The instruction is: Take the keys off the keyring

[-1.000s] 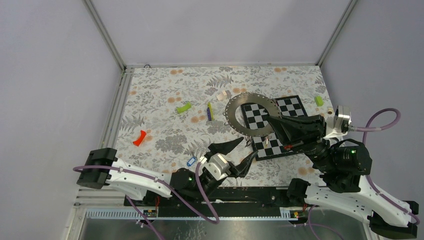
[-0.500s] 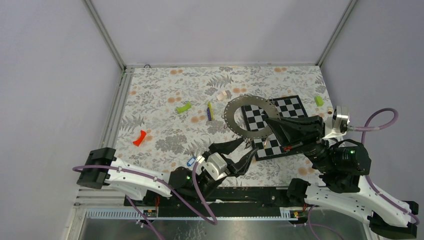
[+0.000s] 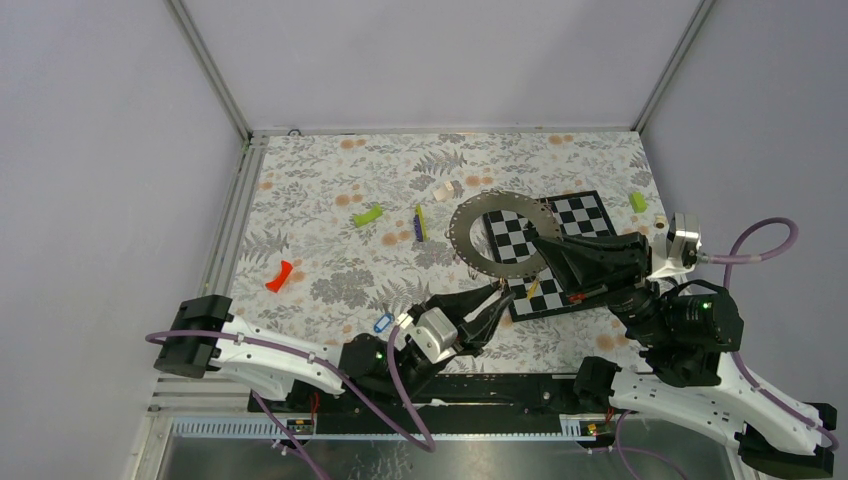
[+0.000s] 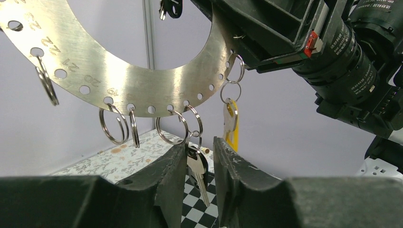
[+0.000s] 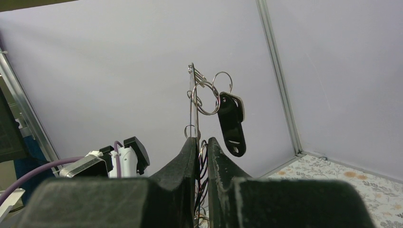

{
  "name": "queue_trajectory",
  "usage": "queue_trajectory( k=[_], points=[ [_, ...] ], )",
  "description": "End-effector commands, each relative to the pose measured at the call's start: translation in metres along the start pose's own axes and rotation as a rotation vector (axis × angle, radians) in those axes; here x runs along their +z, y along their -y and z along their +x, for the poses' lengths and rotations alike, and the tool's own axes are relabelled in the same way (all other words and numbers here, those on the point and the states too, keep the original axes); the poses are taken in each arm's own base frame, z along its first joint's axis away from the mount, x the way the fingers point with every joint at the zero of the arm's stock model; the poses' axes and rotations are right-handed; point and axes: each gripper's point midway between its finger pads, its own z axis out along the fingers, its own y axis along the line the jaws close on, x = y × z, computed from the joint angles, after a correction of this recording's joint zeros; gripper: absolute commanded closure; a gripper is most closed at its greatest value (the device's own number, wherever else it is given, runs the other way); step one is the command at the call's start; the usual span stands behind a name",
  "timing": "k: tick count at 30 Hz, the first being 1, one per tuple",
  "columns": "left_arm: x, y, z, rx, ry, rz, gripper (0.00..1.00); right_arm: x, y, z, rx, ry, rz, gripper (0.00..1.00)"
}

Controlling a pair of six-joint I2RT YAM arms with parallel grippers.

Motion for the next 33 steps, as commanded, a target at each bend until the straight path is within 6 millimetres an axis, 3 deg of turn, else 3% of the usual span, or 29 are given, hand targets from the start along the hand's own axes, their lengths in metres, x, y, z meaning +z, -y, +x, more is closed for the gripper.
queue_trajectory(
  k=[1,18,33],
  points=[
    [0.007,0.004,-0.019,-0.049,0.049,0.009,0.73,-0.002,-0.010,-0.026,0.020,0.090,-0.036,1.00],
    [0.003,0.003,-0.016,-0.056,0.038,0.013,1.00,-0.005,-0.005,-0.030,0.027,0.112,-0.009,1.00],
    [-0.007,0.004,-0.007,-0.045,-0.041,0.067,1.00,-0.015,-0.002,-0.037,0.048,0.164,0.000,1.00]
  ],
)
